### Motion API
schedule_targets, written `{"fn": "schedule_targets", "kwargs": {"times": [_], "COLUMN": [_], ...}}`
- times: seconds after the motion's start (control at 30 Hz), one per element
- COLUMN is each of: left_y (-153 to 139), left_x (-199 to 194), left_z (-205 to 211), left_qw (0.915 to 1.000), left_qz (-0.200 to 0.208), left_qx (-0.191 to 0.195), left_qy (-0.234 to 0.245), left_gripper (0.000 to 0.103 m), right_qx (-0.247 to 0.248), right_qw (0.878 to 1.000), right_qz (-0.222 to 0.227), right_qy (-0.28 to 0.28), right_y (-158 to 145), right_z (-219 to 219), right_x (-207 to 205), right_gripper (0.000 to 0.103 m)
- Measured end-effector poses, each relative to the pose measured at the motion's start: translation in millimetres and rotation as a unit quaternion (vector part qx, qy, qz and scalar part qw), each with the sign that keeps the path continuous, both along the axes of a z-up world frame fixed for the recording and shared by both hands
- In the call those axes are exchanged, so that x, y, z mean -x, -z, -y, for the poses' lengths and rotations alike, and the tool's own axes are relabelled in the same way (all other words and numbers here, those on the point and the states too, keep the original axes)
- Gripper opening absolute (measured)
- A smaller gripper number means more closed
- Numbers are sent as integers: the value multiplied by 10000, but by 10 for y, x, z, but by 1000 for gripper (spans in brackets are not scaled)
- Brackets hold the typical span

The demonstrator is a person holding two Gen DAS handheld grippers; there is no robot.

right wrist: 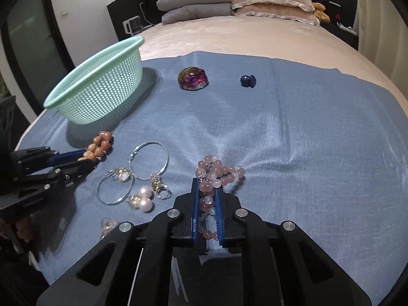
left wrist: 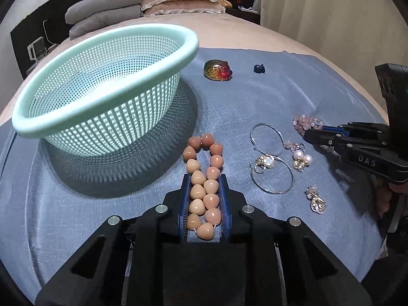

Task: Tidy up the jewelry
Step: 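Grasp the peach bead bracelet with left tool while right tool grasps pink necklace, then carry bracelet with left tool into basket while right tool drops necklace there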

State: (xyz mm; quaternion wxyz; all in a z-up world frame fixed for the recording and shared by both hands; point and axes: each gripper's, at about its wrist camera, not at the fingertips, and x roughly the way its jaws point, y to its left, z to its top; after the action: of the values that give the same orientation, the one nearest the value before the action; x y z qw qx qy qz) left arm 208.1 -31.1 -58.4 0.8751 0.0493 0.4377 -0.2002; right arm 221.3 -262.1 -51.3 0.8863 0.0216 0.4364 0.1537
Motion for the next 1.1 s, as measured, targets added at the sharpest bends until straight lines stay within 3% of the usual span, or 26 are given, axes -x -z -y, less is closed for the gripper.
{"fn": "schedule_targets", "kwargs": {"times": [0.1, 0.27, 0.37, 0.4, 0.43, 0.77, 0.97, 1.1], "left_y": [-66, -286, -492, -589, -691, -1598, -1424, -1002], "left_x": [50, 300, 449, 491, 529, 517, 522, 449], "left_z": [-96, -142, -223, -260, -293, -589, -611, -621], "left_qw": [9989, 9990, 9990, 9988, 9985, 9925, 9936, 9958], "left_qz": [-314, -203, -30, 83, 178, 1089, 986, 542], "left_qx": [340, 374, 422, 459, 506, 548, 403, 424], "left_qy": [-4, 113, 144, 113, 125, 83, 381, 609], "left_gripper": [22, 22, 22, 16, 0, 0, 0, 16], "right_qx": [-205, -167, -167, -154, -110, -10, 33, 79], "right_qw": [9998, 9991, 9982, 9977, 9971, 9833, 9751, 9727], "right_qz": [65, 351, 522, 586, 672, 1673, 2042, 2117], "right_qy": [-47, -146, -240, -290, -329, -710, -868, -944], "right_y": [-129, -439, -665, -759, -855, -1942, -2309, -2390], "right_z": [-16, -93, -163, -191, -218, -551, -748, -829], "right_x": [156, 358, 451, 470, 488, 521, 481, 452], "right_gripper": [5, 5, 5, 5, 5, 6, 6, 5]}}
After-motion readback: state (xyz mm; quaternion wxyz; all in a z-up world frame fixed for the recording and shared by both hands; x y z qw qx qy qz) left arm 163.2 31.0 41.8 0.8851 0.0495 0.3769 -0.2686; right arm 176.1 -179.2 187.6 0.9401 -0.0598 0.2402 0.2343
